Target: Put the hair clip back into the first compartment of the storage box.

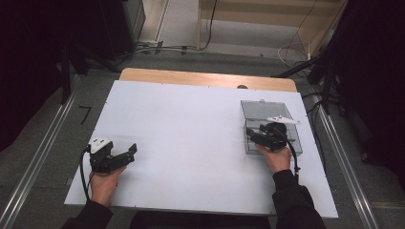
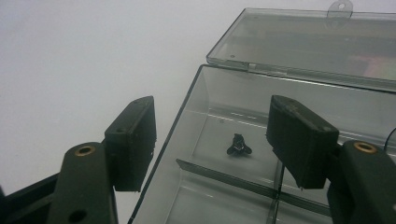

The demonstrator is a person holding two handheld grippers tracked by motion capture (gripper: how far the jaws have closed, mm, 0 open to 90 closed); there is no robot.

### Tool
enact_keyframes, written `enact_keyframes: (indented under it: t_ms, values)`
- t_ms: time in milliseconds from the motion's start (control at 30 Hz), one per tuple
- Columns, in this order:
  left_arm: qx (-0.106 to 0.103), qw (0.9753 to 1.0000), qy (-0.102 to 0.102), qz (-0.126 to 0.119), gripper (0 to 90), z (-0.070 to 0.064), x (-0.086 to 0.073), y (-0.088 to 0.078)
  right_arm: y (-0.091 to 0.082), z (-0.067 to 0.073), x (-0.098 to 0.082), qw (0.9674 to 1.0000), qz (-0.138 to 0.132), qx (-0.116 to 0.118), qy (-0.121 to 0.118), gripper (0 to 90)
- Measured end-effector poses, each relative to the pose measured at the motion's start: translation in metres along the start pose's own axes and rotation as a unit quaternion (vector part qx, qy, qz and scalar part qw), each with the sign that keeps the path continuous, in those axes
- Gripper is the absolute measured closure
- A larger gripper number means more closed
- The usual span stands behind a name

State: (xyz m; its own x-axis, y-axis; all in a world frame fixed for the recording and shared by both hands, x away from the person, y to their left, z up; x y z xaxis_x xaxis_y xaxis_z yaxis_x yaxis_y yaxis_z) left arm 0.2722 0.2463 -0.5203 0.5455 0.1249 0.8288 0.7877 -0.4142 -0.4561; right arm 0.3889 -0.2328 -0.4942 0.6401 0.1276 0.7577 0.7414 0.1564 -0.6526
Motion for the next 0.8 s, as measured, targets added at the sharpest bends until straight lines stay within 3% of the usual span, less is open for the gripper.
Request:
enact_keyframes:
  t_ms: [800]
  values:
    - [0.002,1.0000,-0.002,-0.002,9.7,0.000,0.000,-0.001,-0.016,-0.001,-0.003,0.9999,-0.010,0.007,-0.004,29.5]
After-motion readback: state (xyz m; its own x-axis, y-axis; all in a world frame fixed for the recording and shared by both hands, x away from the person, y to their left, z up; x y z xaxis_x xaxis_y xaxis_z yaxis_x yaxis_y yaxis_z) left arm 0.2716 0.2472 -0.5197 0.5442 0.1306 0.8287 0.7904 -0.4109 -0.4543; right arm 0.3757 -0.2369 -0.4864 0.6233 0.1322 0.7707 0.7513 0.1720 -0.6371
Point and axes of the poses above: each handheld gripper's, and its own axes: y roughly forward along the jaws, x roughly out of its top, z roughly to its left, the point moved 3 cm from there along y, roughly forward along the jaws, and after that the axes turned 15 degrees about -x, right-handed, at the moved point
